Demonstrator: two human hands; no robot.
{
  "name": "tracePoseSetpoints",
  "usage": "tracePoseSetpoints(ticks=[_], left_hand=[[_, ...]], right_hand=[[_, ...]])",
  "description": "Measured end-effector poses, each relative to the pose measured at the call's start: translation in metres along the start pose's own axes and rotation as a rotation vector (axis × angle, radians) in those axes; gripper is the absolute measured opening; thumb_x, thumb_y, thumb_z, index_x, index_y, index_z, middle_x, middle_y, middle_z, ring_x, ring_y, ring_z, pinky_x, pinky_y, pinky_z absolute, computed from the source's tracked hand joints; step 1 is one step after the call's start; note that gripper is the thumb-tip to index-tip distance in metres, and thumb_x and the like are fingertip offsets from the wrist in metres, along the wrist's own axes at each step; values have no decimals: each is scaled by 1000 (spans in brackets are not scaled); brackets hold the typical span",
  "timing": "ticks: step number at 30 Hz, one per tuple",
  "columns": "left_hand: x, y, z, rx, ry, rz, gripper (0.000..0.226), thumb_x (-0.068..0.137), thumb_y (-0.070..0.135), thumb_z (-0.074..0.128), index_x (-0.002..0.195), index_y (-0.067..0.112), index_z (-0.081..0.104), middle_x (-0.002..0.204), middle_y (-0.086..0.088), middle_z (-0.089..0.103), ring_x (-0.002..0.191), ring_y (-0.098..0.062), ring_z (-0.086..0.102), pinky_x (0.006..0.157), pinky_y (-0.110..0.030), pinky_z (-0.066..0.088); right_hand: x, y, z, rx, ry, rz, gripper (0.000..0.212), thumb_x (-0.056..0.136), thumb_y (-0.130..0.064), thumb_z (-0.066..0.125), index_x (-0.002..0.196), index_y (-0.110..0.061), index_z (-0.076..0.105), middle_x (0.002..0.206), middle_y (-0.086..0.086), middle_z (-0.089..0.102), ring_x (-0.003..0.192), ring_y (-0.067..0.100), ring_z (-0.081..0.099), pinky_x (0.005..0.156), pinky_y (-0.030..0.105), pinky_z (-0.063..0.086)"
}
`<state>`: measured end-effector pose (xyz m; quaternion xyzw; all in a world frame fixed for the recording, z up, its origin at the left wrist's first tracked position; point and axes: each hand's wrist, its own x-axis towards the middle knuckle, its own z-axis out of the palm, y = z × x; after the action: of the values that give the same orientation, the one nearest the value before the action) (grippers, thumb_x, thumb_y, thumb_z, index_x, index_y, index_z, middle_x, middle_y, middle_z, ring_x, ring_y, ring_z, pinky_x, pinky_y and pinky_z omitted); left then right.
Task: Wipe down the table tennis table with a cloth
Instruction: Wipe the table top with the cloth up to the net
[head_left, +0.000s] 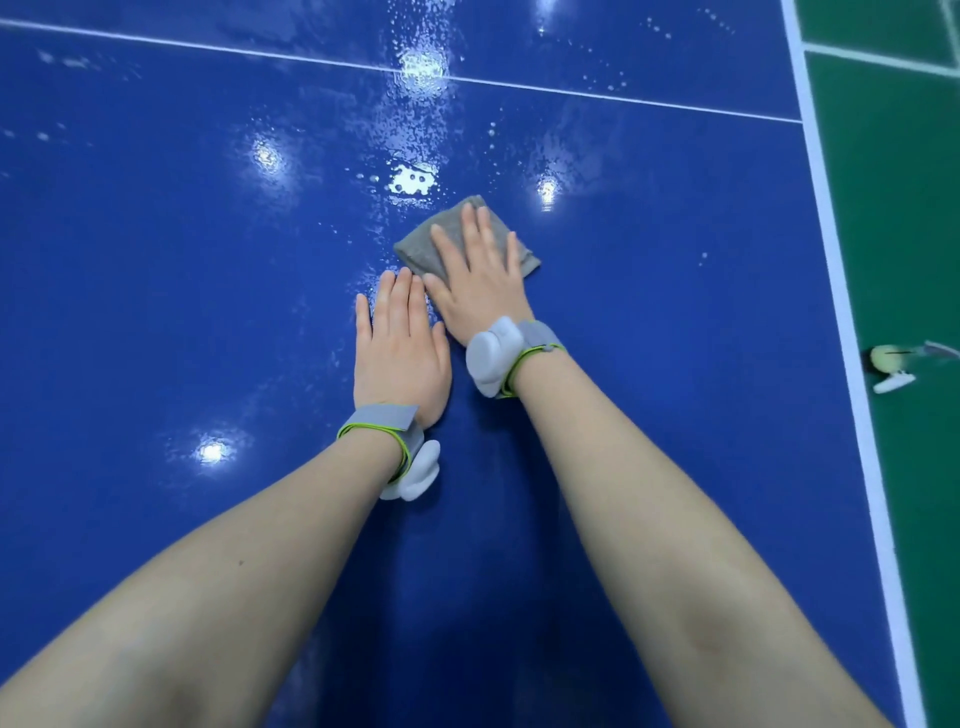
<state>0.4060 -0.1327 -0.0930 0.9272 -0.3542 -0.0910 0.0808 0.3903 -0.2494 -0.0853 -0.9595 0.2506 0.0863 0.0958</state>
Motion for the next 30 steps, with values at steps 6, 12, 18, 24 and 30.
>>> tracePoseSetpoints(ticks=[6,12,18,24,30], left_hand=[[-3,-3,-5,-79,12,35,51,100,22,24,146,2,14,155,-9,12,144,-22,4,117,-33,-4],[-13,-12,-6,-147,19,122,49,100,17,27,145,2,18,155,-9,15,144,-21,8,116,-27,-5],[-34,-29,-6,-207,3,172,61,92,31,14,141,-1,30,150,-15,29,140,-27,24,114,-24,0],[-64,-61,-14,-128,28,175,60,92,31,18,135,-4,39,143,-17,39,132,-23,27,112,-22,0],[-85,-72,-12,-128,45,49,57,94,31,20,143,2,27,152,-11,24,142,-23,17,114,-25,-2]], right_hand=[[-15,41,-3,11,23,200,54,103,-40,23,152,-27,4,158,14,-11,146,27,-12,116,44,-6],[-20,46,0,45,35,421,54,101,-47,21,150,-38,1,156,19,-17,144,34,-16,116,46,-8],[-32,-23,6,71,-52,103,52,102,-45,21,150,-38,2,156,18,-19,143,33,-20,114,46,-13],[-54,-24,14,31,-41,-32,50,103,-43,21,150,-40,6,158,13,-16,145,28,-17,115,41,-10],[-58,18,11,62,22,326,51,103,-42,20,151,-37,3,157,15,-16,145,30,-15,116,43,-7]])
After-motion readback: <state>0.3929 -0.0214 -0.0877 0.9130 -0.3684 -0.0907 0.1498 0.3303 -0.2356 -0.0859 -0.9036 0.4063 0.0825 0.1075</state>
